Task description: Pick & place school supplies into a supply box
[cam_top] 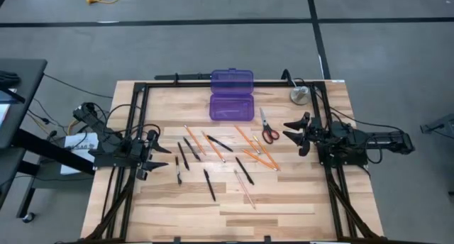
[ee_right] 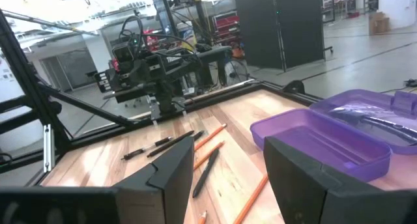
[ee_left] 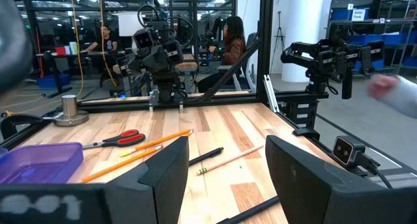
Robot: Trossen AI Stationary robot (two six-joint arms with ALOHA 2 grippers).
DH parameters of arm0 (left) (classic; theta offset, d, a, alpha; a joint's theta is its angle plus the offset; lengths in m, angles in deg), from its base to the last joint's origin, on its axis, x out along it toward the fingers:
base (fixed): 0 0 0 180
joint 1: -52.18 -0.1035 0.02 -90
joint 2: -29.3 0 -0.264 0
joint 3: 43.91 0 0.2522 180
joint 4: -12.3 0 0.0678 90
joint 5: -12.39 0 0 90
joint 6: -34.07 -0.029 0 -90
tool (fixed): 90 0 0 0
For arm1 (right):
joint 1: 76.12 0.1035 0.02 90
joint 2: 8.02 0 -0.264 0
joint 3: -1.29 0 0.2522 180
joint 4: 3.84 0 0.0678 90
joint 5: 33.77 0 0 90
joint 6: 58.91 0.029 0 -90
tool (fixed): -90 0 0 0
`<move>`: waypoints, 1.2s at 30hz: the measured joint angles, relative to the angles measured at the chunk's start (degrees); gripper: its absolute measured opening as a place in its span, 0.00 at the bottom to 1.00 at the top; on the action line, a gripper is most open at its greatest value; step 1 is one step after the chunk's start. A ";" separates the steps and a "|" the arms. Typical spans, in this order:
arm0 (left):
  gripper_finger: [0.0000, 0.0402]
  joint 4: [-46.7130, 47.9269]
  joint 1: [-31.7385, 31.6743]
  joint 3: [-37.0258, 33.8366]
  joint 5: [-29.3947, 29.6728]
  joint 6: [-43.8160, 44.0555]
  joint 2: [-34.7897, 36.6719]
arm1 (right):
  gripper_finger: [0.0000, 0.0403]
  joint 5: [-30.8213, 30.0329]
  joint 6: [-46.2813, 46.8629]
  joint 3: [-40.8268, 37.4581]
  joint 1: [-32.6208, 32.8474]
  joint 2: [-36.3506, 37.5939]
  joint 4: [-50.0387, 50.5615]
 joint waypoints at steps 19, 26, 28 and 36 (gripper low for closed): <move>0.48 -1.84 0.00 -0.13 -0.13 0.37 0.00 | 0.44 -0.02 0.07 0.01 -0.01 -0.02 -2.96; 0.48 -2.09 0.00 -0.13 0.05 -0.57 0.00 | 0.44 -0.02 2.27 0.00 0.00 0.00 -12.37; 0.48 -2.95 0.00 -0.13 0.73 -0.61 -0.02 | 0.44 -0.06 2.93 0.02 -0.01 -0.01 -15.02; 0.48 -7.34 0.00 -0.11 -2.59 4.79 -0.01 | 0.44 -8.53 2.55 1.47 -0.49 0.13 -17.11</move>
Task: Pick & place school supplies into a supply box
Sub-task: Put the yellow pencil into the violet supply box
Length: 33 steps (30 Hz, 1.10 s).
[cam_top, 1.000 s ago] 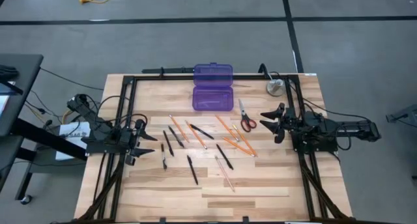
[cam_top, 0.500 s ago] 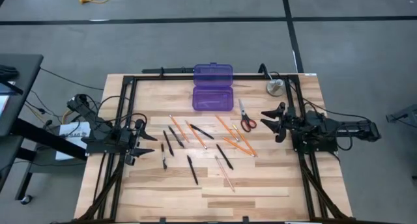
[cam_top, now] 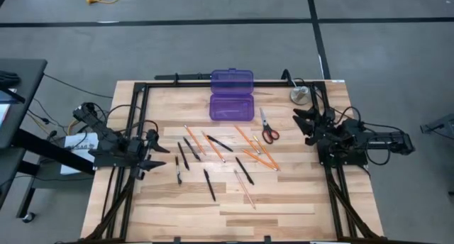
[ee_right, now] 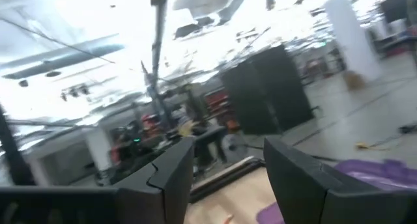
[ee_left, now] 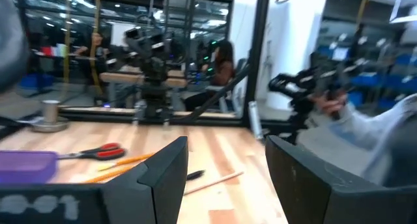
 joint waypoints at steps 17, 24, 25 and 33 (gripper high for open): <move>0.48 -2.04 0.00 0.02 4.89 -0.58 0.01 | 0.44 -0.38 -6.02 0.22 0.00 -1.01 4.63; 0.48 -2.12 -0.17 0.07 7.89 0.22 0.01 | 0.44 0.76 -2.11 2.41 0.00 -9.62 9.89; 0.48 -2.12 -0.20 0.07 8.26 0.53 0.01 | 0.44 1.18 -1.70 3.36 0.00 -11.70 10.30; 0.48 -1.53 -0.22 0.09 8.71 0.74 -0.01 | 0.44 3.26 -0.02 14.93 2.03 -29.48 21.45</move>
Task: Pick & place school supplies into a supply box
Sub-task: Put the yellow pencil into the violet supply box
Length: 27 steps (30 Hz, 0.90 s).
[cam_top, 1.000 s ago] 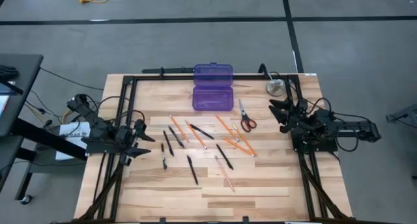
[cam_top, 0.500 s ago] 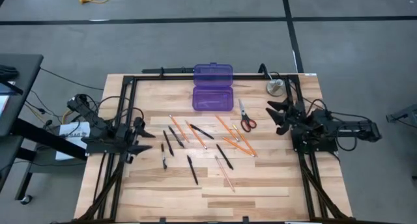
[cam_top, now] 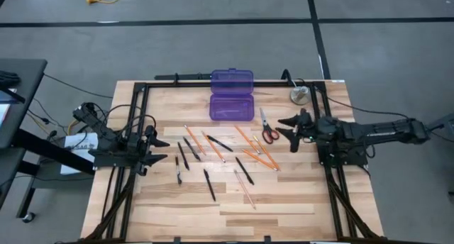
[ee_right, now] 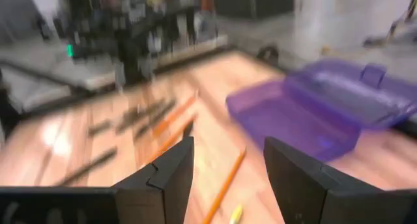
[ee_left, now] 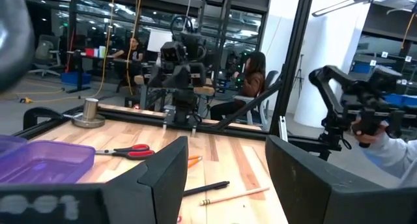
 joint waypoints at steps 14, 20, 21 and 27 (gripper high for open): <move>0.48 1.80 0.00 0.02 -0.23 -4.29 -0.02 | 0.44 -0.25 12.40 11.13 7.84 -21.54 13.67; 0.48 2.79 0.00 0.02 -0.91 -4.44 -0.02 | 0.44 -0.37 17.99 13.04 11.13 -27.30 13.95; 0.48 3.01 0.00 0.02 -1.28 -4.44 -0.02 | 0.44 -0.37 18.85 13.29 11.53 -28.39 14.03; 0.48 4.46 0.00 0.02 -1.28 -4.41 -0.02 | 0.44 -0.78 28.73 15.59 12.48 -34.90 15.17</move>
